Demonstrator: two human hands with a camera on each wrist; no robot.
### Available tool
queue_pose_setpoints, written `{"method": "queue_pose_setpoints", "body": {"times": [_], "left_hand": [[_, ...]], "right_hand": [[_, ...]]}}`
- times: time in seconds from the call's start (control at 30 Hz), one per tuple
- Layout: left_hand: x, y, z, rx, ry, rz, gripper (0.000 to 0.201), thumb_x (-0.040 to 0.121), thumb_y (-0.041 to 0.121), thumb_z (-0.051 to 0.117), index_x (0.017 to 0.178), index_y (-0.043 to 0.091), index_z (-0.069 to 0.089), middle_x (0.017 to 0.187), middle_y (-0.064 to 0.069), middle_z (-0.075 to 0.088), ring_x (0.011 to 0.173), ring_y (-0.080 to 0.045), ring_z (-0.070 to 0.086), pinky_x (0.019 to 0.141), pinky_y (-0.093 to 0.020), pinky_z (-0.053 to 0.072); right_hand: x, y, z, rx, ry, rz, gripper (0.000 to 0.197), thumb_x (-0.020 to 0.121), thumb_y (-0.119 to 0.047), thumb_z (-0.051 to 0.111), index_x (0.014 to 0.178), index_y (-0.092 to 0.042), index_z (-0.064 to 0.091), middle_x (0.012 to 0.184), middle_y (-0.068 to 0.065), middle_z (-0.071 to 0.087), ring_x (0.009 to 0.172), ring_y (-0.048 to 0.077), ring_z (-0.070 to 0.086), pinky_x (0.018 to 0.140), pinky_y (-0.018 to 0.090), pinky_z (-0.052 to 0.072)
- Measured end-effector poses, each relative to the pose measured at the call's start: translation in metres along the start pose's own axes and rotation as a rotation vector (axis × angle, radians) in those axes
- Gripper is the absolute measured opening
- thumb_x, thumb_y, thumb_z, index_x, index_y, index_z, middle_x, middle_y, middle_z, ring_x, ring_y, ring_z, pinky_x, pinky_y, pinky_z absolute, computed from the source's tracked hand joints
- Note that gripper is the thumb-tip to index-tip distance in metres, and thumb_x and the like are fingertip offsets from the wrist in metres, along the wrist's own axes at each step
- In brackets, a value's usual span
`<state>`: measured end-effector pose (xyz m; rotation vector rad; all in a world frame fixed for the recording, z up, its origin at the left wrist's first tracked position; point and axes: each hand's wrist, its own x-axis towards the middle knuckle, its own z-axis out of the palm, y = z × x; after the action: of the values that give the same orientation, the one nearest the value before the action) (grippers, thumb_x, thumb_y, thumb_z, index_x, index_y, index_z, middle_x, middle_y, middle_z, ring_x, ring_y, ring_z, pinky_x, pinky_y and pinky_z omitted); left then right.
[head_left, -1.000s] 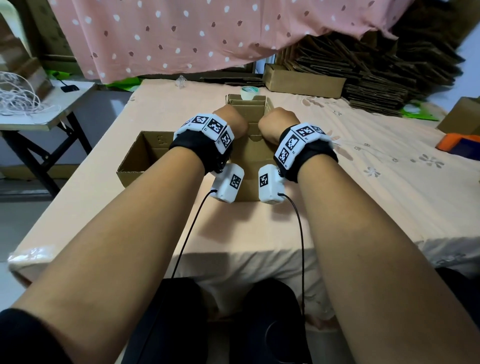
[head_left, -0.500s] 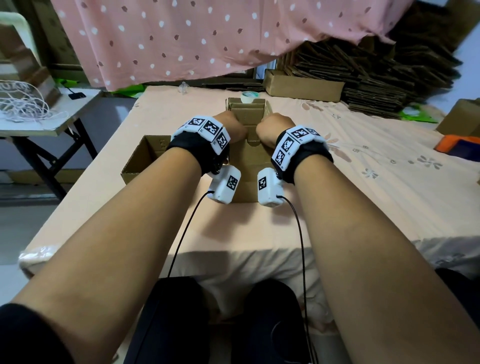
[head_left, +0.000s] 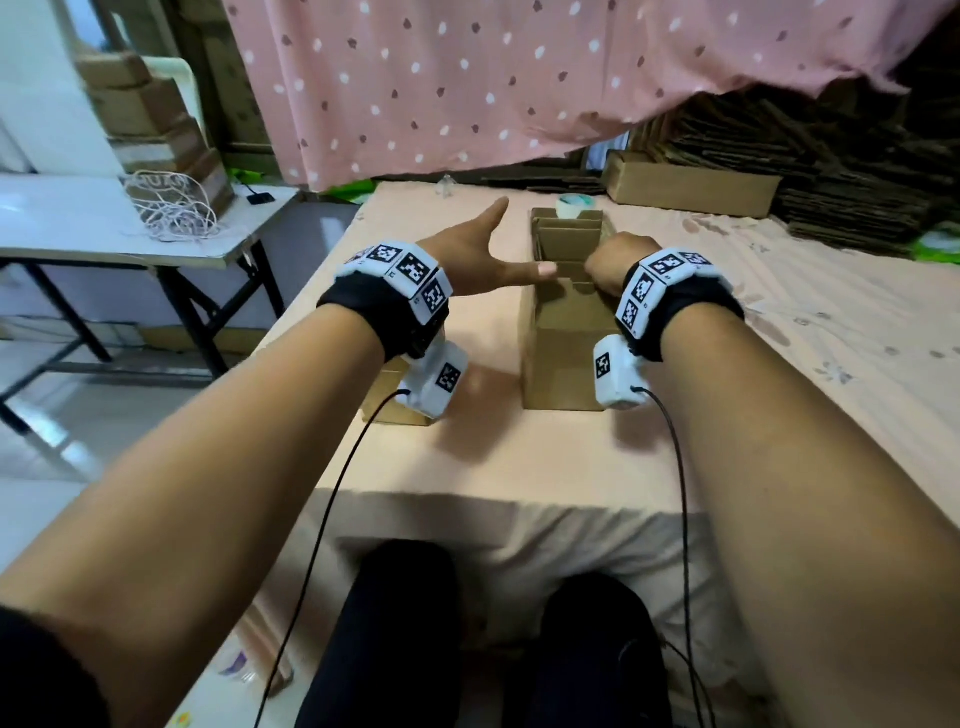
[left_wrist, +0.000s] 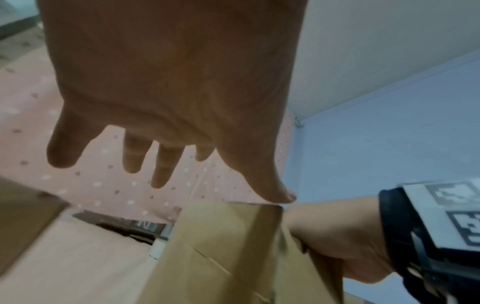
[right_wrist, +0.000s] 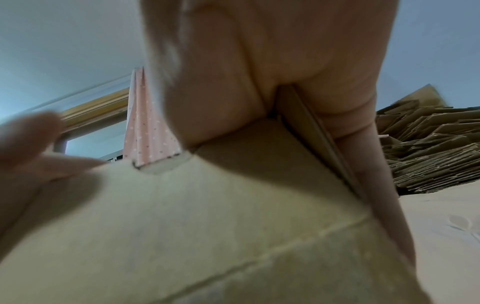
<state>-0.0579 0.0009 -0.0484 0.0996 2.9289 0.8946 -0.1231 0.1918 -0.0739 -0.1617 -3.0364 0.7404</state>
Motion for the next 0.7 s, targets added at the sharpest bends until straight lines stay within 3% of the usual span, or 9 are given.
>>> {"method": "queue_pose_setpoints", "body": {"times": [0.1, 0.17, 0.23, 0.27, 0.33, 0.47, 0.53, 0.6, 0.7], "left_hand": [[-0.006, -0.019, -0.016, 0.174, -0.028, -0.109, 0.129, 0.058, 0.093, 0.059, 0.159, 0.029, 0.01, 0.162, 0.004, 0.032, 0.148, -0.024, 0.033, 0.12, -0.047, 0.028], [-0.01, -0.033, -0.021, 0.3, -0.048, -0.175, 0.123, 0.048, 0.096, 0.06, 0.141, 0.017, 0.043, 0.148, 0.002, 0.051, 0.13, -0.026, 0.05, 0.112, -0.047, 0.038], [-0.015, -0.043, -0.024, 0.336, -0.034, -0.186, 0.097, 0.047, 0.091, 0.068, 0.11, 0.019, 0.054, 0.125, -0.001, 0.065, 0.102, -0.026, 0.057, 0.094, -0.042, 0.048], [-0.017, -0.046, -0.024, 0.335, -0.019, -0.181, 0.091, 0.052, 0.086, 0.072, 0.109, 0.017, 0.056, 0.119, -0.001, 0.066, 0.097, -0.025, 0.056, 0.087, -0.038, 0.048], [-0.022, -0.048, -0.024, 0.364, 0.02, -0.168, 0.083, 0.061, 0.075, 0.077, 0.114, 0.015, 0.059, 0.113, -0.002, 0.067, 0.098, -0.025, 0.06, 0.08, -0.035, 0.046], [-0.032, -0.054, -0.023, 0.466, -0.022, -0.185, 0.068, 0.061, 0.073, 0.078, 0.093, 0.016, 0.059, 0.092, -0.001, 0.067, 0.081, -0.022, 0.061, 0.073, -0.033, 0.047], [-0.036, -0.059, -0.025, 0.491, -0.076, -0.206, 0.074, 0.057, 0.081, 0.074, 0.089, 0.015, 0.062, 0.087, 0.001, 0.067, 0.075, -0.02, 0.06, 0.073, -0.032, 0.048], [-0.038, -0.062, -0.027, 0.493, -0.171, -0.206, 0.096, 0.045, 0.095, 0.062, 0.102, 0.018, 0.068, 0.098, 0.001, 0.069, 0.086, -0.024, 0.062, 0.083, -0.036, 0.051], [-0.044, -0.063, -0.026, 0.621, -0.317, -0.172, 0.114, 0.034, 0.104, 0.05, 0.121, 0.031, 0.063, 0.115, 0.005, 0.064, 0.103, -0.025, 0.058, 0.094, -0.043, 0.05]], "right_hand": [[0.065, 0.018, 0.02, -0.192, 0.014, 0.113, 0.048, 0.076, -0.034, 0.058, 0.118, -0.013, 0.068, 0.106, 0.013, 0.069, 0.104, 0.042, 0.063, 0.089, 0.045, 0.048], [0.157, 0.045, 0.048, -0.3, -0.038, 0.162, 0.033, 0.068, -0.034, 0.066, 0.097, -0.02, 0.074, 0.078, 0.008, 0.07, 0.082, 0.037, 0.067, 0.088, 0.062, 0.049], [0.162, 0.042, 0.05, -0.331, -0.068, 0.216, 0.049, 0.052, -0.039, 0.071, 0.097, -0.018, 0.073, 0.083, 0.014, 0.069, 0.085, 0.04, 0.066, 0.085, 0.065, 0.048], [0.152, 0.038, 0.048, -0.286, -0.055, 0.244, 0.061, 0.05, -0.04, 0.07, 0.105, -0.013, 0.069, 0.092, 0.016, 0.067, 0.093, 0.04, 0.065, 0.086, 0.059, 0.049], [0.114, 0.024, 0.04, -0.278, -0.051, 0.181, 0.052, 0.072, -0.035, 0.064, 0.109, 0.0, 0.057, 0.101, 0.011, 0.058, 0.106, 0.026, 0.057, 0.084, 0.041, 0.047], [0.074, 0.009, 0.026, -0.277, 0.005, 0.222, 0.034, 0.085, -0.027, 0.048, 0.106, -0.003, 0.062, 0.107, 0.026, 0.061, 0.106, 0.047, 0.059, 0.092, 0.059, 0.048], [0.085, 0.013, 0.03, -0.301, -0.014, 0.178, 0.037, 0.083, -0.026, 0.049, 0.108, -0.002, 0.062, 0.104, 0.026, 0.061, 0.1, 0.045, 0.06, 0.093, 0.057, 0.047], [0.087, 0.017, 0.031, -0.293, -0.001, 0.151, 0.04, 0.08, -0.025, 0.058, 0.109, 0.002, 0.062, 0.099, 0.023, 0.06, 0.097, 0.037, 0.059, 0.092, 0.05, 0.048], [0.086, 0.019, 0.024, -0.366, -0.059, 0.191, 0.021, 0.079, -0.024, 0.065, 0.094, -0.011, 0.073, 0.087, 0.018, 0.067, 0.086, 0.037, 0.064, 0.091, 0.06, 0.05]]}}
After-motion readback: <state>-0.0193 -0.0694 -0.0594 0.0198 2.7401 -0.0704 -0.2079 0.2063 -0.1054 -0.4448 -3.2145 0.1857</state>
